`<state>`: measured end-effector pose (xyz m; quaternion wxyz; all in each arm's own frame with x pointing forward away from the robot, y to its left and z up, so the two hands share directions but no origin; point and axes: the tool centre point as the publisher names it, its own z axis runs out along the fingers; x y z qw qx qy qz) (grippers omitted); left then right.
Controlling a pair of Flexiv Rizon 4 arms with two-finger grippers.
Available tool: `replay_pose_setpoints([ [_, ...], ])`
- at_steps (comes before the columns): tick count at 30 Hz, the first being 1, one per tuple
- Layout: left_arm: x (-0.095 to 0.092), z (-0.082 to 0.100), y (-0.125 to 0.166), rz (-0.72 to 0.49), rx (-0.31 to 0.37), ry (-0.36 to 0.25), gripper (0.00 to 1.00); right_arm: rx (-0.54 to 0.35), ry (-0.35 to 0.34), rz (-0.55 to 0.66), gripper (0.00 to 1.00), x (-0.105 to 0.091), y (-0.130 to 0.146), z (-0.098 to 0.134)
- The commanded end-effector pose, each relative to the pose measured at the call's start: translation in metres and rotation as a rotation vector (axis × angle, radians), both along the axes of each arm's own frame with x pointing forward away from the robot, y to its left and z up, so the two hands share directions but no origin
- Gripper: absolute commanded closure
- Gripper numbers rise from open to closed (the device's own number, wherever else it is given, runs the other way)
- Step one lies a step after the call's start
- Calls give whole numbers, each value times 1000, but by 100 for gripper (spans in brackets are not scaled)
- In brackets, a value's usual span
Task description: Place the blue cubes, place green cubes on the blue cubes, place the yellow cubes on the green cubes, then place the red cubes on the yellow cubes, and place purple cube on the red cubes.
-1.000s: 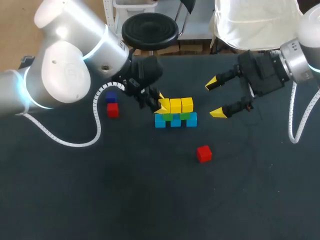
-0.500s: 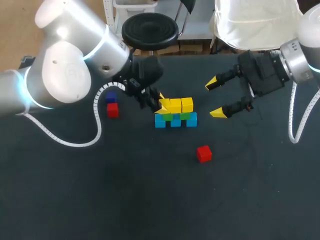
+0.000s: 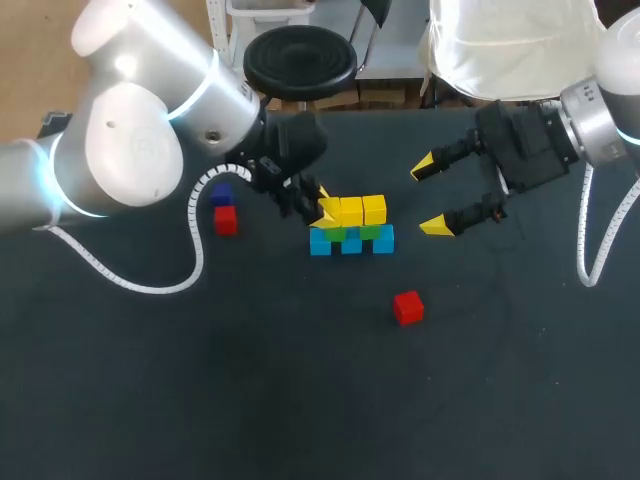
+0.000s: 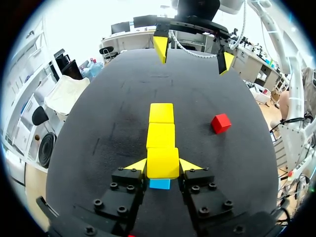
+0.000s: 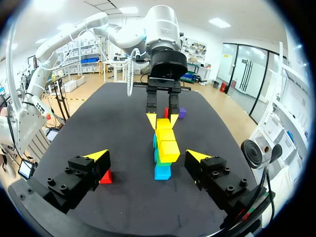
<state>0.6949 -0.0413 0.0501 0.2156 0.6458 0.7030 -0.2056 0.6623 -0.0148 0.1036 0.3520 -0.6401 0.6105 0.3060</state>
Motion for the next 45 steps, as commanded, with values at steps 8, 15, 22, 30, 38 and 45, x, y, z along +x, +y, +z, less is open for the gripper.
replay_pose_setpoints([
  [8, 1, 0, -2, 2, 5, 4, 100, 2, -1, 1, 0, 1, 0, -1],
  [15, 1, 0, -1, 4, 5, 4, 100, 2, -1, 1, 0, 1, 0, -1],
  [22, 1, -1, -1, 7, 8, 5, 100, 2, -1, 1, 0, 1, 0, -1],
  [30, 1, 0, 0, 17, 11, 8, 56, 2, -1, 1, 0, 1, 0, -1],
  [38, 1, 3, 1, 32, 13, 8, 0, 2, -1, 1, 0, 1, 0, -1],
  [45, 1, 7, 7, 76, -13, 20, 0, 2, -1, 1, 0, 1, 0, -1],
])
